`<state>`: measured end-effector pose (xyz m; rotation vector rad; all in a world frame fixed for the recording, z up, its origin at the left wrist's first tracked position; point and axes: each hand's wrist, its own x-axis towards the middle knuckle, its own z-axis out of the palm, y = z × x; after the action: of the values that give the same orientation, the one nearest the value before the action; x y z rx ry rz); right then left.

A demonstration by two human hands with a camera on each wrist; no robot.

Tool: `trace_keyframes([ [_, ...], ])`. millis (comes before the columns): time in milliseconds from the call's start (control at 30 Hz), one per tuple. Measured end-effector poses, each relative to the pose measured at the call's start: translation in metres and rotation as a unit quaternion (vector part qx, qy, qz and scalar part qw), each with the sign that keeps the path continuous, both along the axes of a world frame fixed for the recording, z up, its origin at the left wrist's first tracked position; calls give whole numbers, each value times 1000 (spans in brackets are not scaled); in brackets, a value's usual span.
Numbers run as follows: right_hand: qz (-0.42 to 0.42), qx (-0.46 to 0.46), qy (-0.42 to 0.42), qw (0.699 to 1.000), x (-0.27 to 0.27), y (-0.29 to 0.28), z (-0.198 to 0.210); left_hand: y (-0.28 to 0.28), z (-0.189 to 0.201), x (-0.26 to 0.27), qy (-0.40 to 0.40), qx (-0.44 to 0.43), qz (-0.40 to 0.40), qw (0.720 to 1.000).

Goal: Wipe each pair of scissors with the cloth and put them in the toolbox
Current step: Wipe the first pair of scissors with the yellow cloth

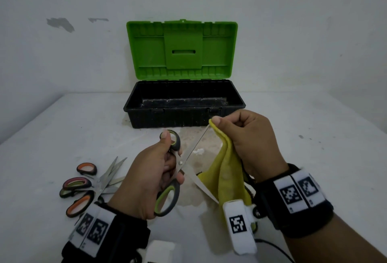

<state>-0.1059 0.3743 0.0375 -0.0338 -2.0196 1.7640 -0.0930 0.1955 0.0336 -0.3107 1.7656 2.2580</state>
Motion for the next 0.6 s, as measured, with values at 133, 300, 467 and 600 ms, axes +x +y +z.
trace_keyframes([
  [133,-38,10,-27,999,-5,15,-1,-4,-3,-4,50,-55,21,997],
  [300,-36,63,-45,996,0,21,-9,-7,-10,-9,139,-109,53,983],
  [467,-11,137,-51,989,9,16,-12,-4,-14,-7,219,-165,46,961],
  [600,31,138,-69,988,21,9,-4,-5,-18,-4,310,-230,44,922],
])
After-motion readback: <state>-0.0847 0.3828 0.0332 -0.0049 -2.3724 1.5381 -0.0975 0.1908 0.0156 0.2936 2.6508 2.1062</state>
